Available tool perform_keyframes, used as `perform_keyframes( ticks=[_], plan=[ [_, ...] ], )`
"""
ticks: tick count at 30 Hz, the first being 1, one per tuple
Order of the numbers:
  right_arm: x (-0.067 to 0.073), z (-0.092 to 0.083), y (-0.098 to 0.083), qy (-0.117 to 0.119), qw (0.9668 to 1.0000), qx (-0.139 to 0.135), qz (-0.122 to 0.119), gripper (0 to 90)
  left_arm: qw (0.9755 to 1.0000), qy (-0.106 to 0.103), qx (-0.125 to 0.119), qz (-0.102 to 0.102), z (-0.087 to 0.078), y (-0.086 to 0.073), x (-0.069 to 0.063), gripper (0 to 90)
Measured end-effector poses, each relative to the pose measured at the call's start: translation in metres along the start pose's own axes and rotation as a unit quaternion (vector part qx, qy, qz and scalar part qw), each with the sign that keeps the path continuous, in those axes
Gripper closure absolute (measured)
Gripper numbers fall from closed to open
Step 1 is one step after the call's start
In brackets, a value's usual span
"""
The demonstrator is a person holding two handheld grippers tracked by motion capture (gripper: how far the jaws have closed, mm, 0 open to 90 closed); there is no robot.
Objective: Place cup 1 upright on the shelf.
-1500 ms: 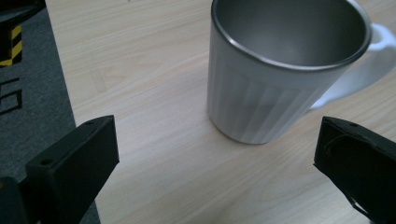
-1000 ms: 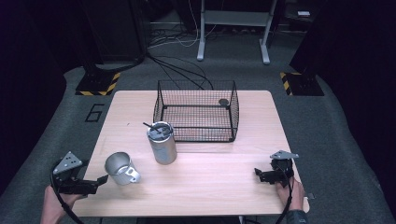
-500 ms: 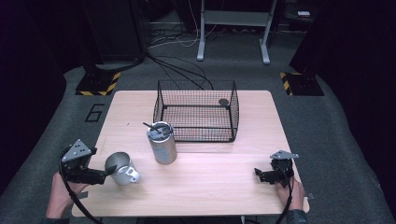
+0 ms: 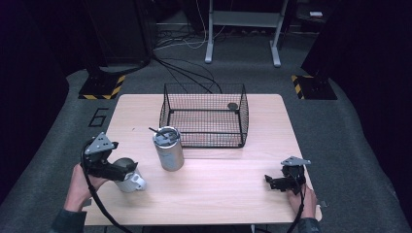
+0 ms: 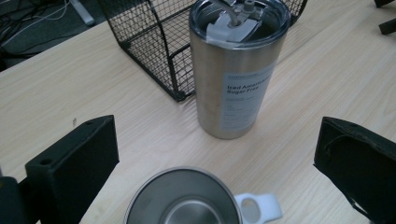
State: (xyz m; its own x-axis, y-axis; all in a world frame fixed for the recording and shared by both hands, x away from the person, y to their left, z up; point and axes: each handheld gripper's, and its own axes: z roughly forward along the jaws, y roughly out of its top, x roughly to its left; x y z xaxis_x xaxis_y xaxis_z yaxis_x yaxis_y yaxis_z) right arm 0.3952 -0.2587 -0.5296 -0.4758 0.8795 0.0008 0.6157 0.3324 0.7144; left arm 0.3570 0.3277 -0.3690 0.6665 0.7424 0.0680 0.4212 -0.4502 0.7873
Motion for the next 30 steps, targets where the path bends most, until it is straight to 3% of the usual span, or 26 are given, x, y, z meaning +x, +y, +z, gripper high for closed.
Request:
perform_keyframes(
  ticks=[15, 30],
  plan=[
    [0.000, 0.000, 0.000, 0.000, 1.0000, 0.000, 0.000, 0.0, 0.9997, -0.024, 0.003, 0.010, 0.034, 0.025, -0.018, 0.0],
    [0.000, 0.000, 0.000, 0.000, 1.0000, 0.000, 0.000, 0.0, 0.9997, -0.001, 0.005, -0.025, 0.070, 0.038, -0.023, 0.0]
  ],
)
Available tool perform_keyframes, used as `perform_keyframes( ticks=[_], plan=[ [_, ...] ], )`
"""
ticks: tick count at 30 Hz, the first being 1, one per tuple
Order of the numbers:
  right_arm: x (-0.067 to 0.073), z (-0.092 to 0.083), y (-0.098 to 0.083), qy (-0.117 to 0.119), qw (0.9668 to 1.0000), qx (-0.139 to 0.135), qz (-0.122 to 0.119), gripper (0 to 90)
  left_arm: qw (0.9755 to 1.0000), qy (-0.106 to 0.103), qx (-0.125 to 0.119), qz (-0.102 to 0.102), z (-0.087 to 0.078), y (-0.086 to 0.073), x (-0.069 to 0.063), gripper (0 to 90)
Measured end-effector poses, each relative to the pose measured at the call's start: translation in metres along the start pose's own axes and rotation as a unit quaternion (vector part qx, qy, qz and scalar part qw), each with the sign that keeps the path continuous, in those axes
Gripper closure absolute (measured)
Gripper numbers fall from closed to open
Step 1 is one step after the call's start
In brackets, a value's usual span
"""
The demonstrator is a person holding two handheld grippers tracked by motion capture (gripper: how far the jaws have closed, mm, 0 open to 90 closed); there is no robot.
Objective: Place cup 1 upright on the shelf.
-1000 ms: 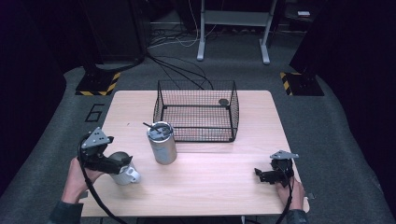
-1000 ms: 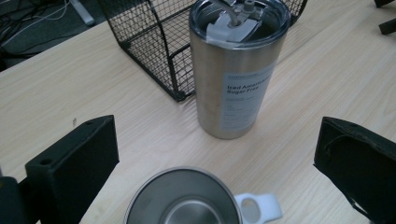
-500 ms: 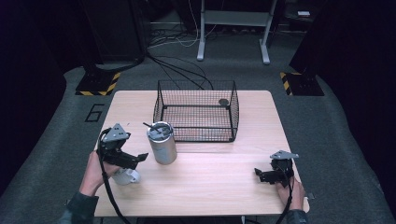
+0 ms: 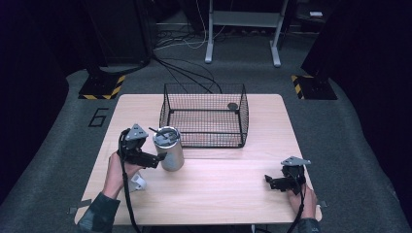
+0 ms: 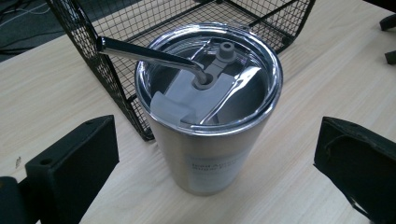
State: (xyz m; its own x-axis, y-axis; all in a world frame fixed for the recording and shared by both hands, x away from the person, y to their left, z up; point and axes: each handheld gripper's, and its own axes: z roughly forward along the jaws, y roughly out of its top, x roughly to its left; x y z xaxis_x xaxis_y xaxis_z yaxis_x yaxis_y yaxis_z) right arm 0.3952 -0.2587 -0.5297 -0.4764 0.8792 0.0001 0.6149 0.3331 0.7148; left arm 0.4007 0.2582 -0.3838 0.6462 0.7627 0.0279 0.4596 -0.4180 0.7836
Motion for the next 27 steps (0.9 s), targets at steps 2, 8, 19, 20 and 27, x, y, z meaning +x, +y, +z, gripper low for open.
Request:
perform_keyframes(
  ticks=[2, 8, 19, 20, 27],
  plan=[
    [0.000, 0.000, 0.000, 0.000, 1.0000, 0.000, 0.000, 0.0, 1.0000, 0.002, 0.003, -0.003, 0.003, 0.001, 0.000, 0.0],
    [0.000, 0.000, 0.000, 0.000, 1.0000, 0.000, 0.000, 0.0, 0.9999, 0.007, 0.005, -0.012, 0.011, 0.003, 0.000, 0.0],
    [0.000, 0.000, 0.000, 0.000, 1.0000, 0.000, 0.000, 0.0, 0.9995, 0.017, 0.006, -0.025, 0.029, 0.008, -0.003, 0.0],
    [0.000, 0.000, 0.000, 0.000, 1.0000, 0.000, 0.000, 0.0, 0.9995, 0.016, 0.007, -0.027, 0.030, 0.008, -0.003, 0.0],
    [0.000, 0.000, 0.000, 0.000, 1.0000, 0.000, 0.000, 0.0, 0.9993, 0.018, 0.011, -0.032, 0.037, 0.010, -0.004, 0.0]
  ],
)
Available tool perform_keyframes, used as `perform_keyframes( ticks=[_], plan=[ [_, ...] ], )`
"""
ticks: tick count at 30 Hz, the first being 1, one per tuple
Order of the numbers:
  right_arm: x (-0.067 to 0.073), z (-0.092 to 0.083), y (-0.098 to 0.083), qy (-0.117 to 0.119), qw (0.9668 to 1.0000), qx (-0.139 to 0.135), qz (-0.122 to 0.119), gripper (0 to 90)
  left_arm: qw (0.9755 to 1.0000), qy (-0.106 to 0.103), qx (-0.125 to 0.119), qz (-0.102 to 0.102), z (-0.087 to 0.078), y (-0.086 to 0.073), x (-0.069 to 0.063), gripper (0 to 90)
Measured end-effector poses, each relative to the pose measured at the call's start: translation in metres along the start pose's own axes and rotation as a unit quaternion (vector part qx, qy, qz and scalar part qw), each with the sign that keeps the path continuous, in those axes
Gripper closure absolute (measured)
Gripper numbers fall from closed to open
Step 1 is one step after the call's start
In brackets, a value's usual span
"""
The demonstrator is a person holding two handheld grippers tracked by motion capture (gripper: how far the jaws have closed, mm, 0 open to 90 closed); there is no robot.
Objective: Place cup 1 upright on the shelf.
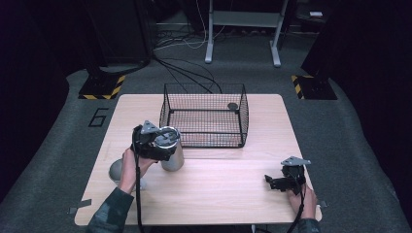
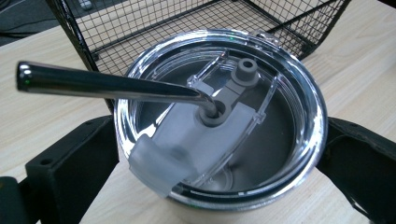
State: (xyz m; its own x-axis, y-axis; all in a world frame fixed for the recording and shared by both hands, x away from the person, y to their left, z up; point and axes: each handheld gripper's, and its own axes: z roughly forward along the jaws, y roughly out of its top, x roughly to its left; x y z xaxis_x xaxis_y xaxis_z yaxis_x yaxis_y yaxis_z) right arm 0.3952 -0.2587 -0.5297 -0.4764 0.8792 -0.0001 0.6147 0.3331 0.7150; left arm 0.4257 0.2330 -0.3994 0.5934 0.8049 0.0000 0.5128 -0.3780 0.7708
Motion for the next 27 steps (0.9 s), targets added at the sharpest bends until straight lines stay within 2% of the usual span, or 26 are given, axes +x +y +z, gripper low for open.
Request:
perform_keyframes(
  ticks=[13, 15, 27],
  plan=[
    [0.000, 0.000, 0.000, 0.000, 1.0000, 0.000, 0.000, 0.0, 0.9998, 0.008, -0.007, -0.016, 0.012, -0.002, -0.002, 1.5],
    [0.000, 0.000, 0.000, 0.000, 1.0000, 0.000, 0.000, 0.0, 0.9996, 0.011, -0.012, -0.021, 0.013, -0.002, -0.003, 3.0],
    [0.000, 0.000, 0.000, 0.001, 1.0000, 0.000, -0.001, 0.0, 0.9993, 0.018, -0.021, -0.025, 0.013, -0.005, -0.005, 3.9]
  ],
)
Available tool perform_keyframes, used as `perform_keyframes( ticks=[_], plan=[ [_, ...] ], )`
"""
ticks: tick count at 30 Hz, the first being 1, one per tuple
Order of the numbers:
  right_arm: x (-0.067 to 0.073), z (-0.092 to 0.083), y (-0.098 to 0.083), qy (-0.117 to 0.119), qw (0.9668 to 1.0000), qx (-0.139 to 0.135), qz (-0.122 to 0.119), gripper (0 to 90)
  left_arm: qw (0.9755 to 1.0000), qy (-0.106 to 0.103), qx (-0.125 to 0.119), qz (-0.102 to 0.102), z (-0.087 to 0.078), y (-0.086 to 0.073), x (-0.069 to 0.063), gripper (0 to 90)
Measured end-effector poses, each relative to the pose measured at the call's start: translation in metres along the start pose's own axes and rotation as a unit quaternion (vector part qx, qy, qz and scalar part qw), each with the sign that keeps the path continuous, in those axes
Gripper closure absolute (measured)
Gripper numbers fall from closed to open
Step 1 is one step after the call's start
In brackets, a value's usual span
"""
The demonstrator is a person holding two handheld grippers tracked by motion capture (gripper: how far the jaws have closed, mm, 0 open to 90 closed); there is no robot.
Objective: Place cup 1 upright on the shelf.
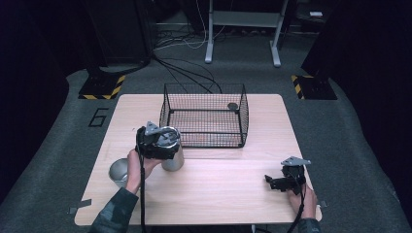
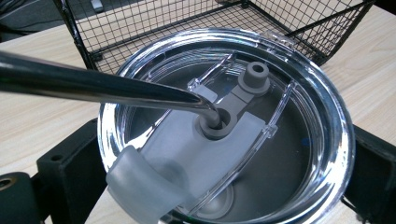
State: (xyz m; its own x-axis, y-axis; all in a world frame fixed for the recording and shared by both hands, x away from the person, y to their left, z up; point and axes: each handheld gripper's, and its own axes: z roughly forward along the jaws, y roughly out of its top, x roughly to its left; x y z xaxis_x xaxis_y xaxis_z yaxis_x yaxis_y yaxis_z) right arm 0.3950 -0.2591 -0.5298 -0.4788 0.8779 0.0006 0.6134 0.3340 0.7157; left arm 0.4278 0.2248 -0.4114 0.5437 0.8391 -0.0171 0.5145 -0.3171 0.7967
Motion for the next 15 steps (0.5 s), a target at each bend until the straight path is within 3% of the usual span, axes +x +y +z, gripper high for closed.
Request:
perform_keyframes(
  ticks=[7, 10, 15],
  plan=[
    [0.000, 0.000, 0.000, 0.001, 1.0000, 0.000, -0.002, 0.0, 1.0000, -0.007, -0.004, -0.006, -0.003, -0.002, 0.002, 4.0],
    [0.002, -0.001, -0.001, -0.007, 0.9999, -0.002, 0.009, 0.0, 1.0000, -0.007, -0.004, 0.000, -0.008, -0.001, 0.000, 4.0],
    [0.001, -0.001, -0.002, -0.006, 1.0000, -0.003, 0.005, 0.0, 0.9999, -0.012, -0.007, 0.009, -0.015, 0.003, -0.001, 4.0]
  ],
)
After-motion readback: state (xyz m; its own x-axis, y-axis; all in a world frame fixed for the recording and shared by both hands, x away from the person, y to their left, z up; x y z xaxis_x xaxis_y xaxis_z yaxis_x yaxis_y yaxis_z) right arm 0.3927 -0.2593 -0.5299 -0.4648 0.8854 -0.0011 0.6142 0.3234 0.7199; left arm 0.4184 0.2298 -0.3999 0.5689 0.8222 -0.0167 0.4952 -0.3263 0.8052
